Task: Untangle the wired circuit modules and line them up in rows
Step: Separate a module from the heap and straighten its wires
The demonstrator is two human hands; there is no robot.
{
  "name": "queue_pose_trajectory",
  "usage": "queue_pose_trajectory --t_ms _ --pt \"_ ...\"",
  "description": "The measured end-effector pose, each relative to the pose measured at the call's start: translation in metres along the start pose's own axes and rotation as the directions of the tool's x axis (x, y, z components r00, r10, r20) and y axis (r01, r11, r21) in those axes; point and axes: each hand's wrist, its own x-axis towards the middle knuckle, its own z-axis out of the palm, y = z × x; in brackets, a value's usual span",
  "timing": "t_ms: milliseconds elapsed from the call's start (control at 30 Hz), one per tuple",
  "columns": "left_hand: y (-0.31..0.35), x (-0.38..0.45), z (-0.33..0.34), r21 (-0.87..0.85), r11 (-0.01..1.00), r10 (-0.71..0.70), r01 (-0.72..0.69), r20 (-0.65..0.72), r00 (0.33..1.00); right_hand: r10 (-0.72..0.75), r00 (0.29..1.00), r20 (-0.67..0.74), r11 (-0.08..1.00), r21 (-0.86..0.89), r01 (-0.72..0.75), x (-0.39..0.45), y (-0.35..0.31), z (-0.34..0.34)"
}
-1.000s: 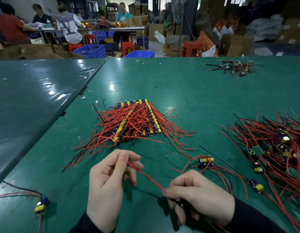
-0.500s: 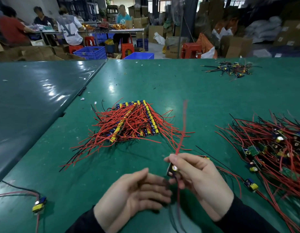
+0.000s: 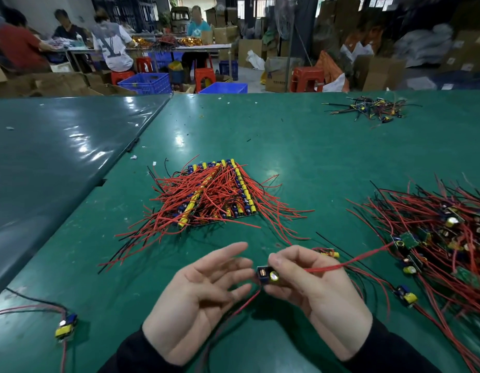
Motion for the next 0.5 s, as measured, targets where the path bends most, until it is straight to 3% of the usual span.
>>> queue_pose_trajectory --t_ms 100,233,333,367,433,500 --pt "-0.006 -0.002 0.003 0.336 0.929 0.153 -0.154 0.032 0.988 -0.016 0.998 -0.055 0.999 0.027 0.017 0.001 0.005 -0.001" --pt "-0.008 -0.005 0.008 0.430 0.874 0.196 -0.226 0.112 0.974 -0.050 0.996 -0.072 0.996 0.070 0.055 0.001 0.010 0.000" --pt "-0.006 -0.002 0.010 0.595 0.684 0.453 -0.421 0.106 0.885 -0.056 0.998 -0.015 0.998 0.036 0.056 0.000 0.016 0.000" --pt "-0.005 -0.002 0.010 0.601 0.663 0.508 -0.447 0.078 0.858 -0.063 0.998 0.018 0.998 0.005 0.063 0.000 0.018 -0.001" --pt "-0.004 -0.001 0.007 0.564 0.684 0.553 -0.464 0.015 0.833 -0.079 0.990 0.113 0.993 -0.076 0.088 0.000 0.017 -0.004" --pt "-0.001 -0.001 0.006 0.433 0.797 0.494 -0.422 -0.064 0.867 -0.061 0.967 0.249 0.980 -0.167 0.104 0.000 0.010 -0.008"
